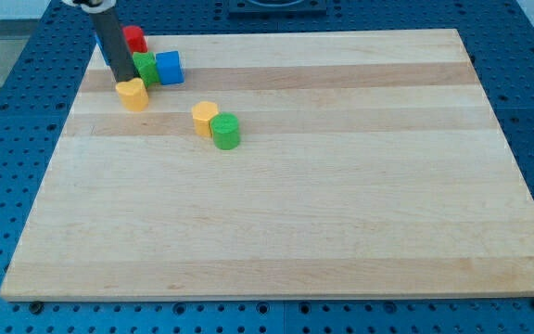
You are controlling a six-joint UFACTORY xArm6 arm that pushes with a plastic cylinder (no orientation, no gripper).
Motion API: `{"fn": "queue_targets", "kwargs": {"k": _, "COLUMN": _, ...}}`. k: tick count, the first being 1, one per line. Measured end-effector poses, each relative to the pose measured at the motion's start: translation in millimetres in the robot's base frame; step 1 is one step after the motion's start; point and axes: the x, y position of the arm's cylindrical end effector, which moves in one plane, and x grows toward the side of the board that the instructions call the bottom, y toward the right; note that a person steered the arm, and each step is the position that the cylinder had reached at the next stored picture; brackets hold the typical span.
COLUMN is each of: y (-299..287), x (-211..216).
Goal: Move the yellow heart to the left of the yellow hexagon
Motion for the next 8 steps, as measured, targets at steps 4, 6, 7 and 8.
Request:
{"fn": "queue_targets", "kwargs": {"k": 4, "y": -60.7, "x": 76.7}}
{"fn": "queue_targets", "kwargs": {"k": 6, "y": -29.3, "x": 91.3}}
{"fn": "queue_targets", "kwargs": {"k": 7, "y": 17.1, "x": 88.5}}
{"fn": "queue_targets", "kwargs": {"k": 8, "y": 37.4, "x": 88.5}}
